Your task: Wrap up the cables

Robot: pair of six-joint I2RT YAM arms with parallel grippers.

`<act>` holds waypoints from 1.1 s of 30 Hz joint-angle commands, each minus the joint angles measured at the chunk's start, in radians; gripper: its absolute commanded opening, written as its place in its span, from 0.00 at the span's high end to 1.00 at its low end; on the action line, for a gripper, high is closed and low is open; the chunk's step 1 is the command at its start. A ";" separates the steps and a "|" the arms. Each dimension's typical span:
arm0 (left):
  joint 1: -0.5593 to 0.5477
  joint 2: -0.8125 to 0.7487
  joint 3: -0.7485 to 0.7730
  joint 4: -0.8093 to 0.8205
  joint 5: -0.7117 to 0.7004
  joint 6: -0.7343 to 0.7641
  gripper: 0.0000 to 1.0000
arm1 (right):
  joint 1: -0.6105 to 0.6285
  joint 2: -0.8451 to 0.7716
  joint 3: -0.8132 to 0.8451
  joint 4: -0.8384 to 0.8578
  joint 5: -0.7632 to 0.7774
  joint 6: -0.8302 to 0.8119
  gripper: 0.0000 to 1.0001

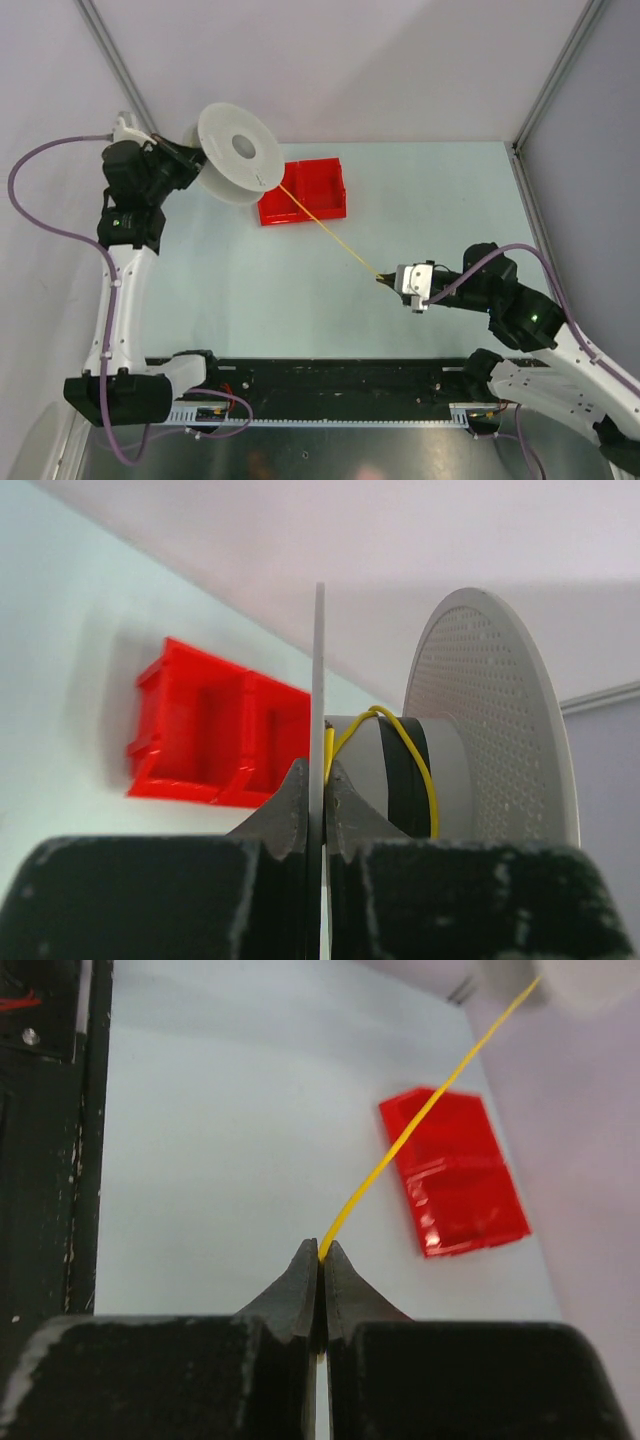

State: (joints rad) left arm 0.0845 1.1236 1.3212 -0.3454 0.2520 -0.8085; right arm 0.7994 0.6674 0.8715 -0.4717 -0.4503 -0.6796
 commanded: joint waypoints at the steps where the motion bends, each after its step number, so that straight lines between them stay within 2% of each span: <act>1: -0.038 0.042 0.019 -0.036 -0.295 0.142 1.00 | 0.147 0.032 0.131 0.005 0.188 -0.064 1.00; 7: -0.179 0.101 0.006 -0.076 -0.469 0.317 1.00 | 0.208 0.101 0.278 0.093 0.219 -0.177 1.00; 15: -0.404 0.138 -0.052 -0.087 -0.638 0.429 1.00 | 0.447 0.211 0.418 0.246 0.332 -0.405 1.00; 19: -0.477 0.153 -0.074 -0.086 -0.676 0.469 1.00 | 0.554 0.264 0.437 0.402 0.393 -0.513 1.00; 22: -0.536 0.149 -0.100 -0.079 -0.684 0.514 1.00 | 0.573 0.313 0.442 0.549 0.428 -0.571 1.00; 24: -0.572 0.132 -0.132 -0.059 -0.671 0.560 1.00 | 0.539 0.348 0.444 0.636 0.439 -0.586 1.00; 27: -0.621 0.095 -0.186 -0.033 -0.636 0.620 1.00 | 0.420 0.397 0.464 0.729 0.399 -0.551 1.00; 33: -0.708 -0.008 -0.290 0.003 -0.518 0.726 1.00 | 0.152 0.502 0.586 0.785 0.328 -0.356 1.00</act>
State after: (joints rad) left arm -0.5880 1.2034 1.0779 -0.4290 -0.2756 -0.2279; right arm 1.0714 1.1633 1.2968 0.0296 -0.0536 -1.1561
